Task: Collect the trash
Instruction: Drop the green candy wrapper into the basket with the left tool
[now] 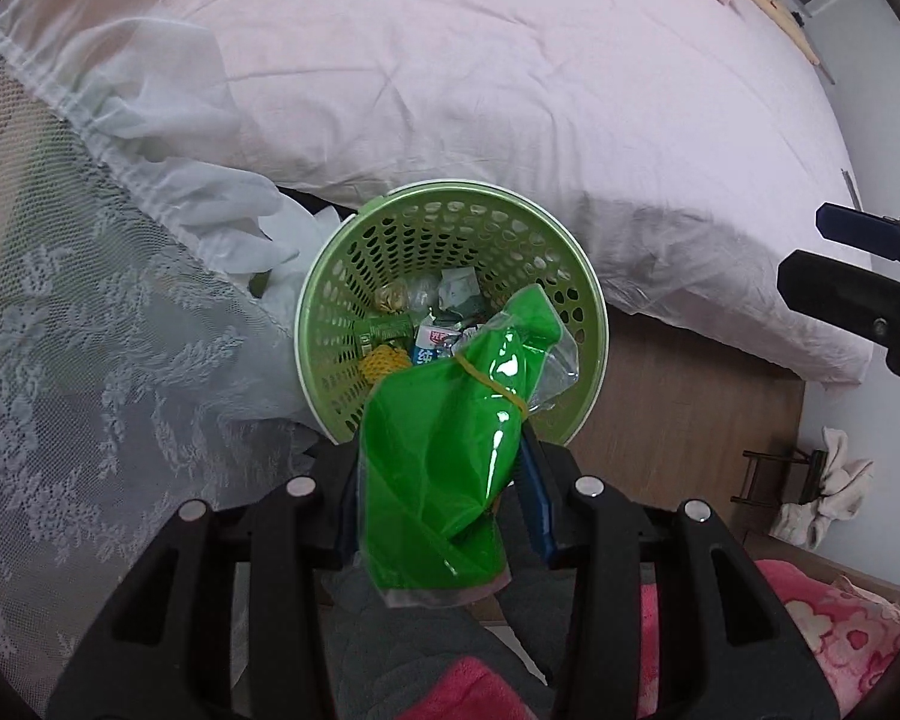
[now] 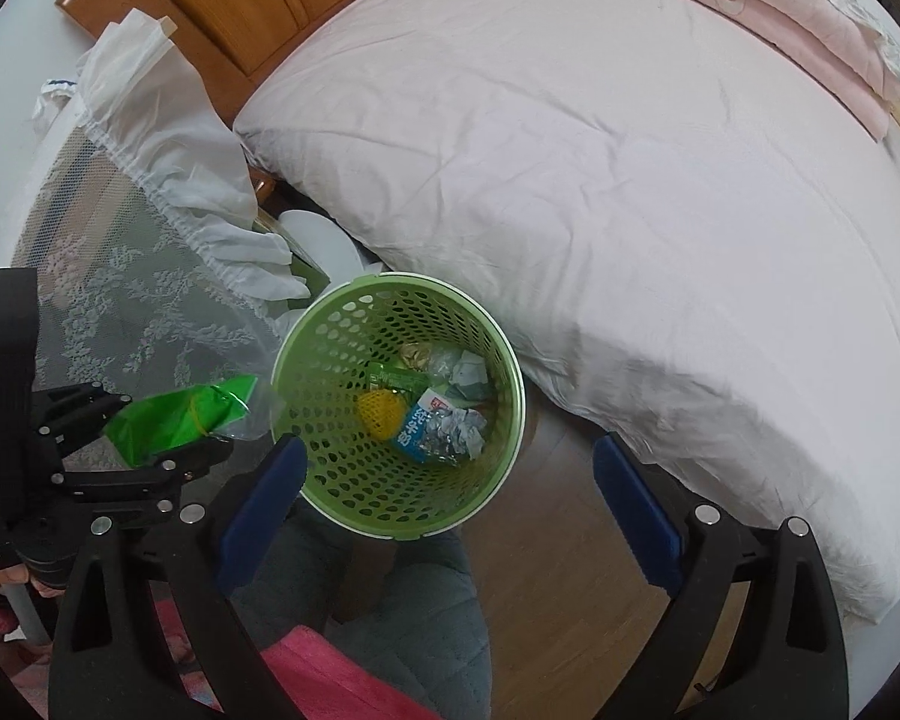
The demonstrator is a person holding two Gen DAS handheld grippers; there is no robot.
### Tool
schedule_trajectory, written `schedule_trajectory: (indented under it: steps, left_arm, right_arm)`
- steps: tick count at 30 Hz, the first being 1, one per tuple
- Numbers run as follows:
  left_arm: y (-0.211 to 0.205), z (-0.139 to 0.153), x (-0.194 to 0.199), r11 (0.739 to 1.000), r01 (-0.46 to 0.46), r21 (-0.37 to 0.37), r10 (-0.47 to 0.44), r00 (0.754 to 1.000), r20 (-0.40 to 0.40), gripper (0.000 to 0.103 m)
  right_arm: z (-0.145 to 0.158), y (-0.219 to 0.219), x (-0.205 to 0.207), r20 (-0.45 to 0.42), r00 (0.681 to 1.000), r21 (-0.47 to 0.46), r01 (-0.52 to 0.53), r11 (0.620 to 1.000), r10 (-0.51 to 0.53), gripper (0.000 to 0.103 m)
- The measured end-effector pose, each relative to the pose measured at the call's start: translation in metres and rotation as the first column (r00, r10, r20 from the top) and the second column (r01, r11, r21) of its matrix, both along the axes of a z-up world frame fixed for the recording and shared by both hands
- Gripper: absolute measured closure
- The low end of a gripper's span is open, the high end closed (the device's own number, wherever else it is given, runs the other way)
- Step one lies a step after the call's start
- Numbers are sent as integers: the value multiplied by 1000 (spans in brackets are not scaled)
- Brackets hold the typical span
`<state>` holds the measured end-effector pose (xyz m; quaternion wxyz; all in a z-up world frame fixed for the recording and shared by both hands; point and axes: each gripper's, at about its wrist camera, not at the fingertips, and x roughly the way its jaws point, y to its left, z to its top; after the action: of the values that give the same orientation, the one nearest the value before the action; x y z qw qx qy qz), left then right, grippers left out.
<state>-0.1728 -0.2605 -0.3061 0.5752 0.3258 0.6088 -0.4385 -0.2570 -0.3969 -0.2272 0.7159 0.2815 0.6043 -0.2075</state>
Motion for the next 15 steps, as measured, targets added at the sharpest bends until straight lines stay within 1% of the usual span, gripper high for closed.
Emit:
schedule_trajectory:
  steps: [2,4,5,6,8,11,15]
  left_arm:
    - [-2,-1,-3,1000,8,1,-8,1000,-2,61]
    - [-5,1,-6,1000,6,-5,-7,1000,-10,46]
    - [-6,5,-7,1000,2,-14,-2,1000,0,31]
    - [-6,10,-7,1000,1,-26,0,1000,16,21]
    - [-9,20,-9,999,7,-42,-5,999,44,15]
    - [-12,36,-7,998,10,-57,-6,998,70,15]
    - [-9,66,1,995,-7,-97,21,990,140,11]
  right_arm:
    - [-2,-3,-6,7,1000,7,3,1000,-3,7]
    - [-1,-5,-10,15,1000,9,8,1000,-8,7]
    - [0,-6,-11,20,1000,9,10,1000,-10,7]
    - [2,-7,-13,26,1000,8,14,1000,-14,7]
    - [5,-10,-12,41,999,2,20,1000,-20,7]
    - [13,-12,-12,70,997,-7,25,1000,-25,7]
    - [29,-18,-2,131,991,-18,10,1000,-8,7]
